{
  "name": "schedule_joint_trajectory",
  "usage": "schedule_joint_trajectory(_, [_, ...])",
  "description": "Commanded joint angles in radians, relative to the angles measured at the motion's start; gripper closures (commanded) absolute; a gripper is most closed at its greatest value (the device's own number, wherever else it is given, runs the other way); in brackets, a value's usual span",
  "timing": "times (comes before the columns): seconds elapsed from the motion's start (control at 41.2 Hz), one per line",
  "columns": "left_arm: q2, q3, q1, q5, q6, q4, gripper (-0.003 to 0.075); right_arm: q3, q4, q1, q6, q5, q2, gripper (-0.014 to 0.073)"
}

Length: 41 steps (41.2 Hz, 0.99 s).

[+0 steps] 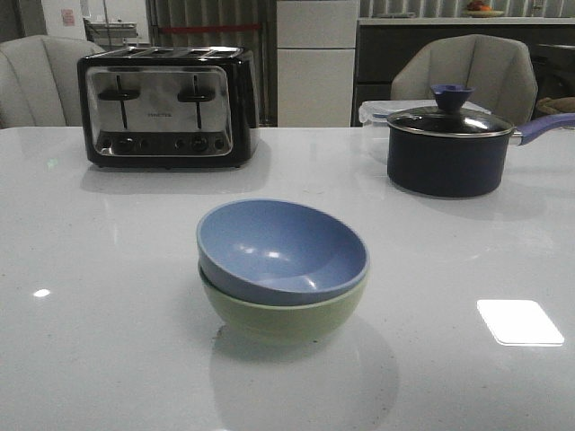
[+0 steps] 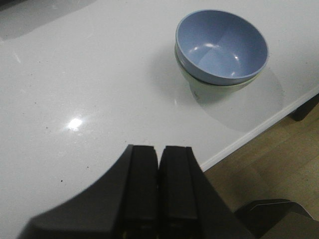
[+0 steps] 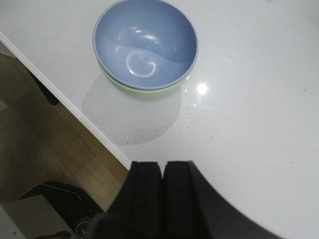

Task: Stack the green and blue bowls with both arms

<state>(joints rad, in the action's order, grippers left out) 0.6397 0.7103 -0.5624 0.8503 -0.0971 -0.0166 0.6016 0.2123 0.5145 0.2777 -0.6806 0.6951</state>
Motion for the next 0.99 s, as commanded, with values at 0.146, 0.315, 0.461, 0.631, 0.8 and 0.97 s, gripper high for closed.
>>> schedule_joint_trajectory(0.146, [-0.146, -0.057, 0.160, -0.208, -0.001, 0.017, 0.0627, 0.026, 0.002, 0.000, 0.009, 0.063, -0.006, 0.0567])
schedule_joint_trajectory(0.315, [-0.327, -0.275, 0.328, -0.519, -0.001, 0.017, 0.0627, 0.026, 0.002, 0.000, 0.009, 0.062, -0.006, 0.0567])
schedule_joint_trajectory(0.461, [-0.477, -0.474, 0.435, -0.727, -0.001, 0.017, 0.0627, 0.026, 0.002, 0.000, 0.009, 0.062, -0.006, 0.0567])
schedule_joint_trajectory(0.631, [-0.598, -0.637, 0.505, -0.889, 0.001, 0.000, 0.0627, 0.026, 0.002, 0.000, 0.009, 0.062, -0.006, 0.0567])
schedule_joint_trajectory(0.8, [-0.652, -0.715, 0.537, -0.959, 0.001, -0.042, 0.0627, 0.026, 0.002, 0.000, 0.009, 0.062, -0.006, 0.0567])
schedule_joint_trajectory(0.97, [-0.665, -0.718, 0.544, -0.943, 0.001, -0.047, 0.0627, 0.026, 0.002, 0.000, 0.009, 0.062, -0.007, 0.0567])
